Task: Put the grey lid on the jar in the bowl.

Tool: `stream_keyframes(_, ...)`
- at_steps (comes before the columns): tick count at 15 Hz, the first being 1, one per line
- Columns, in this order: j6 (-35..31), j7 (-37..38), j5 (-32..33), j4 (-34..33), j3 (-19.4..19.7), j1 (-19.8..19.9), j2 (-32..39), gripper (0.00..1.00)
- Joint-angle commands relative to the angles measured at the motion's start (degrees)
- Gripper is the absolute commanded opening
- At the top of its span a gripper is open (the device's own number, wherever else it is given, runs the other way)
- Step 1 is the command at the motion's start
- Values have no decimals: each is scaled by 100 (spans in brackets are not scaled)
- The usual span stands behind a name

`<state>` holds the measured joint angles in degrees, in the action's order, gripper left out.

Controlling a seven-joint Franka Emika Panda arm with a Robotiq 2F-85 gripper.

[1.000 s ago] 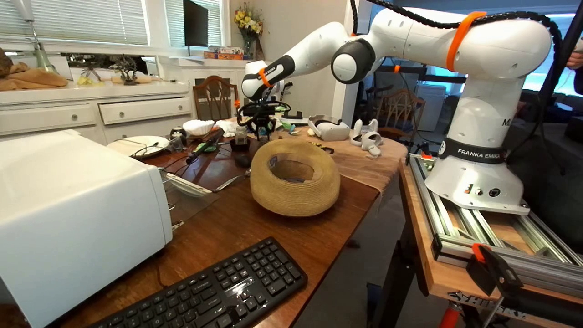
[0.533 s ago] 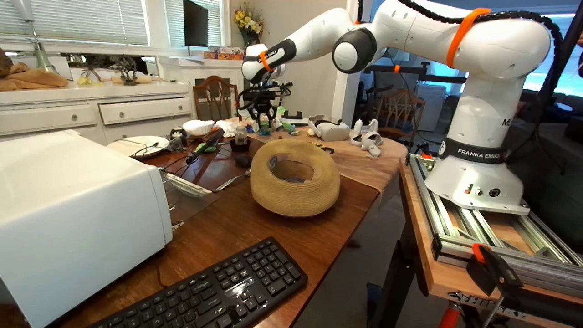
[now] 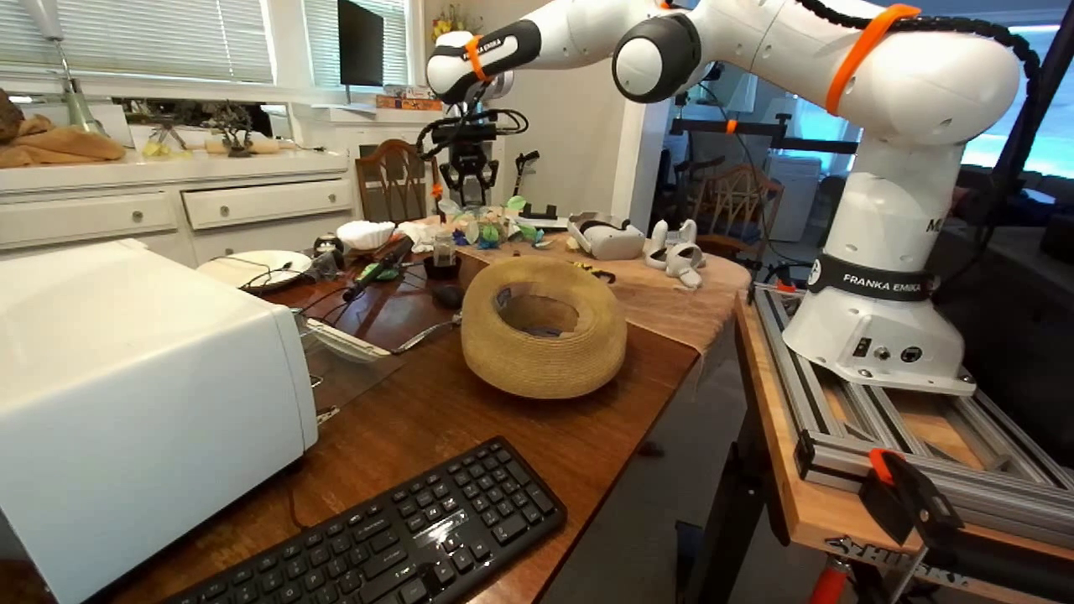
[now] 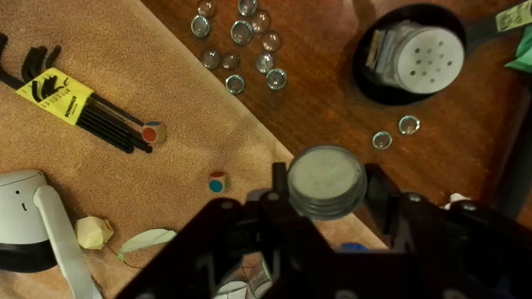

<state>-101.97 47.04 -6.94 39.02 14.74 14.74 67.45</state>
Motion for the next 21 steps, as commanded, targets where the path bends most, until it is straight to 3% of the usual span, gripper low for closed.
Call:
stream_keyframes(1, 136, -338, -24, 215, -156, -181, -160, 23)
stream_keyframes(3, 60, -524, -66, 302, -265, -217, -183, 23)
stream_keyframes(4, 44, -287, 0, 48, -173, -202, -40, 48)
stream_keyframes(8, 44, -382, 0, 81, -232, -232, -41, 48)
stream_keyframes(9, 44, -396, 0, 81, -232, -225, -41, 23)
stream_keyframes(21, -55, -418, 58, -110, -212, -333, 247, 23)
